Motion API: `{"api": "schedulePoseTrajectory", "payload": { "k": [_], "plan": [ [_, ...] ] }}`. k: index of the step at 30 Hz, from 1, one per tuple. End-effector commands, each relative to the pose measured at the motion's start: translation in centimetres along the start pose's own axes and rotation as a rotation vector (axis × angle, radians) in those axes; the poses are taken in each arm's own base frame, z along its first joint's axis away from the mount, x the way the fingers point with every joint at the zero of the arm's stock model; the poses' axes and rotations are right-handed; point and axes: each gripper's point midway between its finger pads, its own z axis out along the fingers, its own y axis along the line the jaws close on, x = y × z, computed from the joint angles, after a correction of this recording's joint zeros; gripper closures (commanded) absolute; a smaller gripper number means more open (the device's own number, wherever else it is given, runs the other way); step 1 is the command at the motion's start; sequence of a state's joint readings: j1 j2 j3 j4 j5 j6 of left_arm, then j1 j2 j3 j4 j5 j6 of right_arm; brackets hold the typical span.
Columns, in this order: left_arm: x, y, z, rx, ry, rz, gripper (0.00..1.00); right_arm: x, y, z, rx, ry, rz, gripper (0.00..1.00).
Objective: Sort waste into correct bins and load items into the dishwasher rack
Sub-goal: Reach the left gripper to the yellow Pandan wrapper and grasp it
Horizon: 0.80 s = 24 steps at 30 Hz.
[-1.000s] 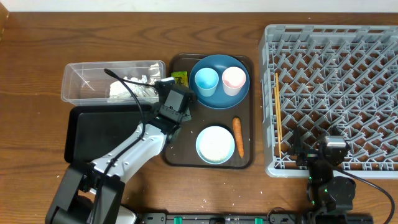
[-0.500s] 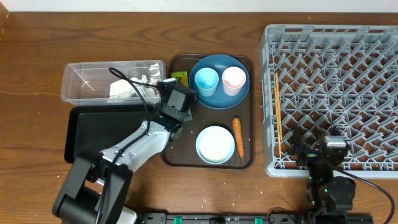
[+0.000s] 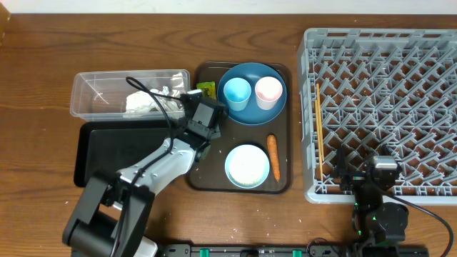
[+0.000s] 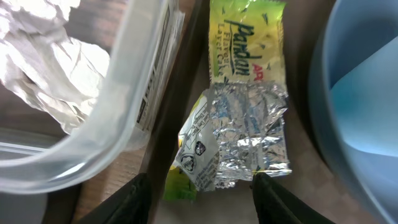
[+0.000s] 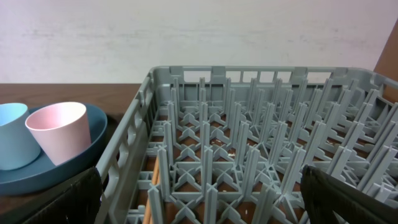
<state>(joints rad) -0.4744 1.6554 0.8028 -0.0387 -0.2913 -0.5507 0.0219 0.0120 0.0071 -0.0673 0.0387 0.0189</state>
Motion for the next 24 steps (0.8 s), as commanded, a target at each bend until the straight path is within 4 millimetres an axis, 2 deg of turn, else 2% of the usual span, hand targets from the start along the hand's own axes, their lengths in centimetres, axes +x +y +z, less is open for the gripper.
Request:
{"api": "schedulePoseTrajectory", "payload": {
  "k": [1,4,7,15,24],
  "plan": [
    [0.34,0.2,0.6,-0.02,0.001,0.003,0.45,0.07,-0.07,-0.02,0.005,0.001,0.013,0.01],
    [0.27,0.14,0.6,-0.018,-0.001,0.002,0.47,0.07,-0.07,-0.02,0.006,0.001,0.013,0.01],
    [0.22,0.09,0.6,-0.016,-0.004,0.001,0.59,0.07,-0.07,-0.02,0.006,0.001,0.013,0.01],
    [0.12,0.05,0.59,-0.014,-0.007,-0.001,0.73,0.07,-0.07,-0.02,0.006,0.001,0.013,0.01],
    [0.11,0.04,0.58,-0.013,-0.007,-0.001,0.77,0.07,-0.07,-0.02,0.006,0.001,0.013,0.01]
  ]
}}
